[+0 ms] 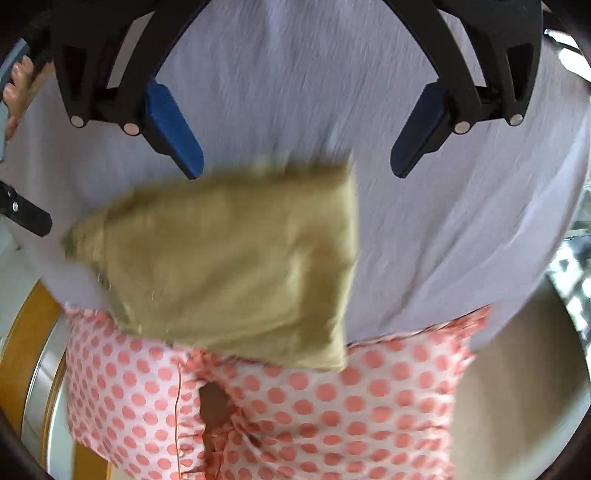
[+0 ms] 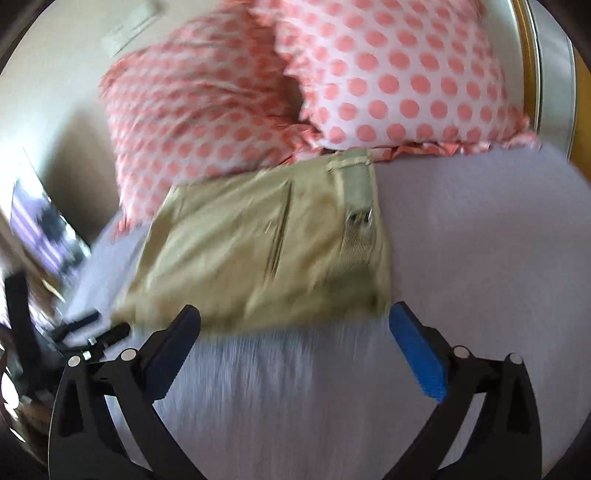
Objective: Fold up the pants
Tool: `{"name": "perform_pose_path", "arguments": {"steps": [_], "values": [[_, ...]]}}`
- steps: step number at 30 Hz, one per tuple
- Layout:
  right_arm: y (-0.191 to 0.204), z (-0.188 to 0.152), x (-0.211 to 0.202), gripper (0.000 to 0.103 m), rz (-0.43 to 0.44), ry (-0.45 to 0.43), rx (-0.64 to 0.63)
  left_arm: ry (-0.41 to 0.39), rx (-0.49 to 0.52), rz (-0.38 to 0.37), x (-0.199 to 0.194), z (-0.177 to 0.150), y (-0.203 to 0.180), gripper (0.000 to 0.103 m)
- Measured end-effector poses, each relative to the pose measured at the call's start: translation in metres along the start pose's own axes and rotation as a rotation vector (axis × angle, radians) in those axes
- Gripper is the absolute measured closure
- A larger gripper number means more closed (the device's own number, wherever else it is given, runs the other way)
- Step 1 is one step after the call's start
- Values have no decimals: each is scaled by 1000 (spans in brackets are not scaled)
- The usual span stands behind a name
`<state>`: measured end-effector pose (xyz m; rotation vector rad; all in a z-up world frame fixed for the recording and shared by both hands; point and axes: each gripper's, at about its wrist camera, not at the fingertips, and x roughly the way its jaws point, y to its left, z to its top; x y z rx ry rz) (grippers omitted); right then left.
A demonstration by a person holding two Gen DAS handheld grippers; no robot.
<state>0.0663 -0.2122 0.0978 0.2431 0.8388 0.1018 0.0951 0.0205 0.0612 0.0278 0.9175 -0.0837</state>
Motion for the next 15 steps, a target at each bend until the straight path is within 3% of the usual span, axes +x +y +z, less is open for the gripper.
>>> {"name": "perform_pose_path", "arguments": {"steps": [2,7,9,15], "values": [[17,-25,-1,1,-61,-4,-75,11,-11,-2,-8,-30,4,2],[37,-59,14,1,-171,15,-145,7,-30,27,-9,-60,1,2],[36,-65,16,1,-178,28,-137,-12,-18,63,-11,-66,-2,2],[37,-74,15,1,-205,17,-125,-60,-18,57,-13,-74,-2,2]]}}
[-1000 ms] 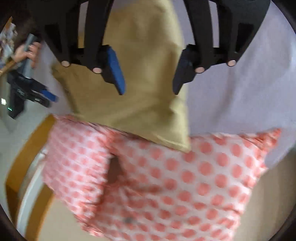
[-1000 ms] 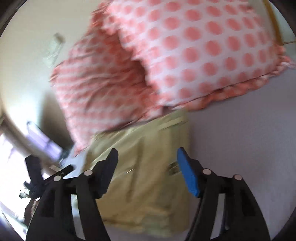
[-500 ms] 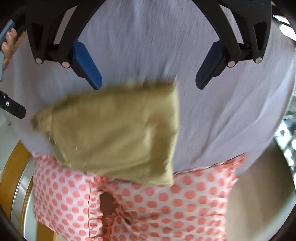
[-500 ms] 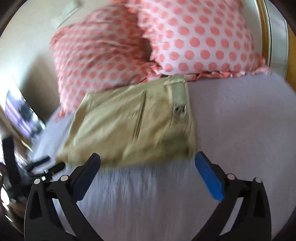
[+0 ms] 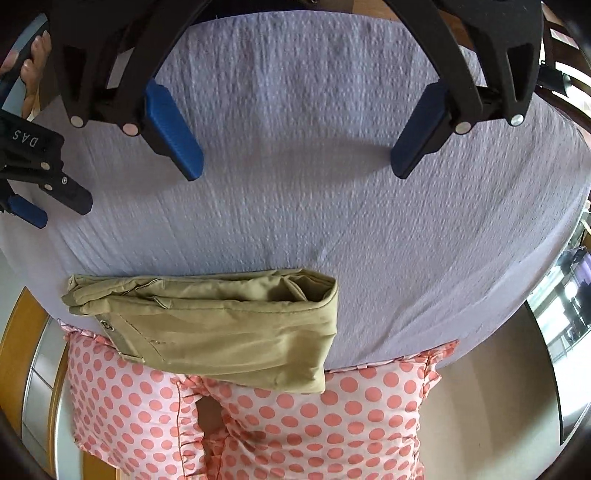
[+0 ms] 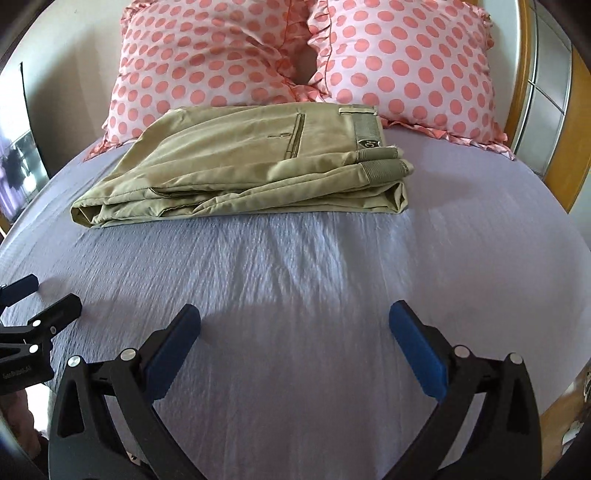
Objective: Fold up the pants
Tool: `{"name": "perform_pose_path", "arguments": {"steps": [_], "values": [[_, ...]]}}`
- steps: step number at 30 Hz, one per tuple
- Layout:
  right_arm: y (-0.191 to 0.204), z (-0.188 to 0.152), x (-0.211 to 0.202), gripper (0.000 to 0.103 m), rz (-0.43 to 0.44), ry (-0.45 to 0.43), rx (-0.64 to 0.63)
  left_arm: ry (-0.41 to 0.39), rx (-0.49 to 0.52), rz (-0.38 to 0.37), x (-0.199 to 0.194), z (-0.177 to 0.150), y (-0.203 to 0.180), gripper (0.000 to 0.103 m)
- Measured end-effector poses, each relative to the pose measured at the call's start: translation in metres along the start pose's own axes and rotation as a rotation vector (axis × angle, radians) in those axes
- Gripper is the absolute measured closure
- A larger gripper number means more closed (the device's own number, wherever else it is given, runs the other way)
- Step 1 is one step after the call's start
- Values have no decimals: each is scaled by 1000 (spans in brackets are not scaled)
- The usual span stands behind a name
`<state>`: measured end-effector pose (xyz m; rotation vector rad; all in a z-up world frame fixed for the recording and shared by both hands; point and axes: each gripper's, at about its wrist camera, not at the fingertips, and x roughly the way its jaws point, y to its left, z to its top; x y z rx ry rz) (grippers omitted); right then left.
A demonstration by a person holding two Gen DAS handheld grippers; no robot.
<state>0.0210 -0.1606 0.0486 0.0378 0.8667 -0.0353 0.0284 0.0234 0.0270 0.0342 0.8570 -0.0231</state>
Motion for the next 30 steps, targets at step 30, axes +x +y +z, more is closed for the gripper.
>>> {"name": "perform_pose_path", "arguments": {"steps": [30], "values": [[1,-1,-1,1,-7,0,3,-12,4,-3,0,-1,-1,2]]}}
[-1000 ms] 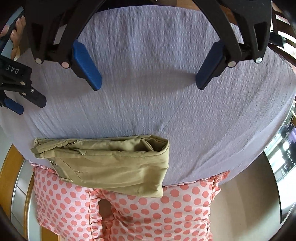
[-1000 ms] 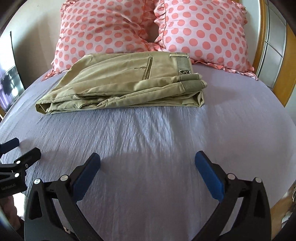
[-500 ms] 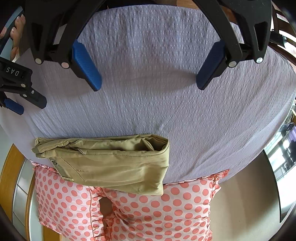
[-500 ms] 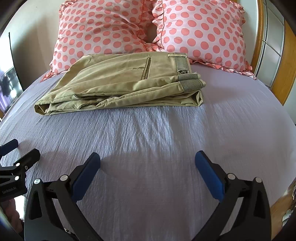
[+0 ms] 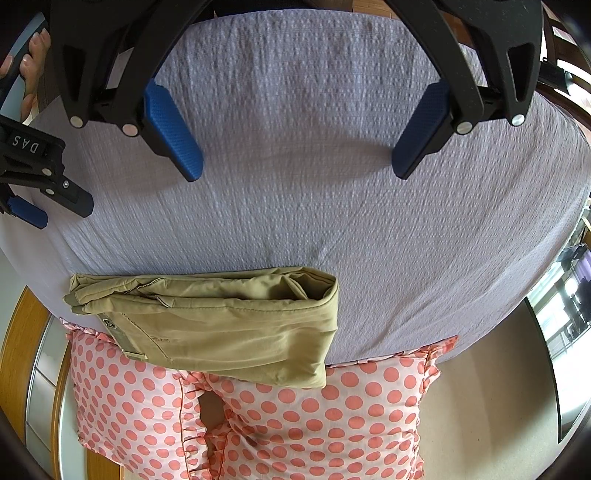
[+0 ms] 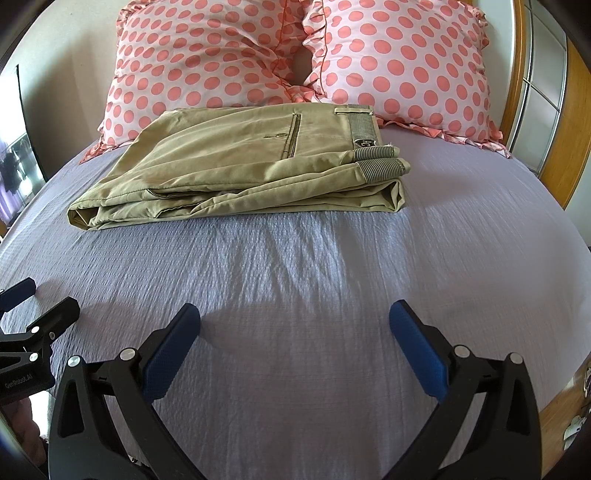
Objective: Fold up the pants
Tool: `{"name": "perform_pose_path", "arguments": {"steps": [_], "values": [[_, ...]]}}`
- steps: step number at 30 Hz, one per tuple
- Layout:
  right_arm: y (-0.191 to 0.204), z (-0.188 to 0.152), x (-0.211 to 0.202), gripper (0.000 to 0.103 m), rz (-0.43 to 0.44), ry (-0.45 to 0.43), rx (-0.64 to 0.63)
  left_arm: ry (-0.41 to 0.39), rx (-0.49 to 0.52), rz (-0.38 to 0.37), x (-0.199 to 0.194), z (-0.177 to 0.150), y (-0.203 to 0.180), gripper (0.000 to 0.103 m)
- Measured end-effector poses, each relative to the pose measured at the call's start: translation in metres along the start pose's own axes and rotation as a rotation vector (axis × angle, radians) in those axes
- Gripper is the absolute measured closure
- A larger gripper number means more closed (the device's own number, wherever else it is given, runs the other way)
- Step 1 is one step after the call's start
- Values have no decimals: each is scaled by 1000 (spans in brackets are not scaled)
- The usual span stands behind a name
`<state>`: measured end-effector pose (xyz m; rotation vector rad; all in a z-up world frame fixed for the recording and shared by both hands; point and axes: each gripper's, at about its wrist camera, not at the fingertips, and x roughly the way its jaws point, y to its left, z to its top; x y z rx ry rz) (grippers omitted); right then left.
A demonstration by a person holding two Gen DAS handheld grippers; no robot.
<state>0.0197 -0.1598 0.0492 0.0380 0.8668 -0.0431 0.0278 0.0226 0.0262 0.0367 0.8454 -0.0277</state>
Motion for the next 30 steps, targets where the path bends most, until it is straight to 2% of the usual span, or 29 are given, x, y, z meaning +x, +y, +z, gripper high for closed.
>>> {"name": "perform_pose_path", "arguments": {"steps": [30], "values": [[0,0,0,1,1,0,-2,-1,-1,1,0,0,0,2]]}}
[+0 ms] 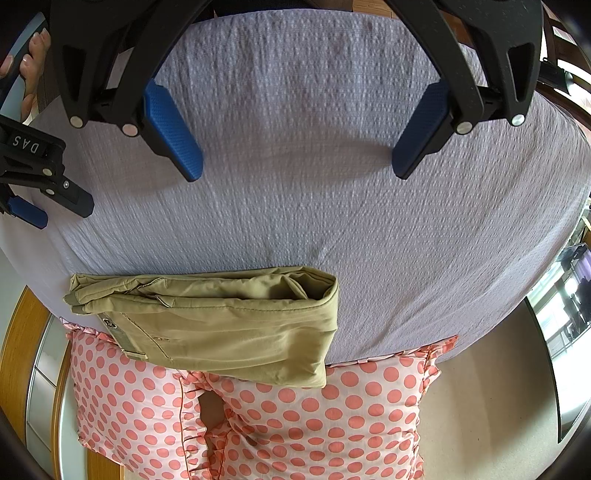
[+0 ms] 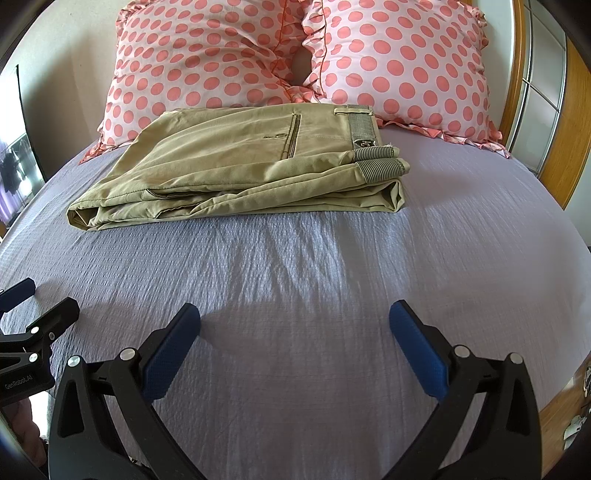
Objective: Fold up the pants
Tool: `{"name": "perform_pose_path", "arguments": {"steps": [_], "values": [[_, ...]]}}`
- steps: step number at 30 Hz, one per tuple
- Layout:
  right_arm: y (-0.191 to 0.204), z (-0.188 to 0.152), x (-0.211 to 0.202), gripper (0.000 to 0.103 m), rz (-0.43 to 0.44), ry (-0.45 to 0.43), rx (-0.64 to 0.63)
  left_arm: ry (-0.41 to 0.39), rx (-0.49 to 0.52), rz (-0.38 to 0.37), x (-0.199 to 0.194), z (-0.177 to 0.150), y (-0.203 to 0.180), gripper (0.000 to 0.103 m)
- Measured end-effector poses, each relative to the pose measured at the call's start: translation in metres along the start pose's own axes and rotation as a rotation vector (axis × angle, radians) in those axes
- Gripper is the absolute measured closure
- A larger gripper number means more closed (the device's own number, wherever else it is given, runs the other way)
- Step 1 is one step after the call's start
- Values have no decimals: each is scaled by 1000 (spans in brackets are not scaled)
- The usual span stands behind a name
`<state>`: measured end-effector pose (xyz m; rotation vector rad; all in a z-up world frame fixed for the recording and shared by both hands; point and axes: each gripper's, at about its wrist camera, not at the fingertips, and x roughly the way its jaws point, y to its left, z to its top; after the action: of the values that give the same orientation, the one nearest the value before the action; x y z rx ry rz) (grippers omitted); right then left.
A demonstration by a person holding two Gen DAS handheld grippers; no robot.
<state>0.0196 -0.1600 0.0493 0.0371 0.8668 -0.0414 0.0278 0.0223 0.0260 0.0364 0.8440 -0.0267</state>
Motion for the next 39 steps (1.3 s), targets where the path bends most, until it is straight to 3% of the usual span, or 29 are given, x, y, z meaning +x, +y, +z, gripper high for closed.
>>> {"name": "perform_pose_path", "arguments": {"steps": [39], "values": [[0,0,0,1,0,-2,0,50,-8,1,3,7,-1,2]]}}
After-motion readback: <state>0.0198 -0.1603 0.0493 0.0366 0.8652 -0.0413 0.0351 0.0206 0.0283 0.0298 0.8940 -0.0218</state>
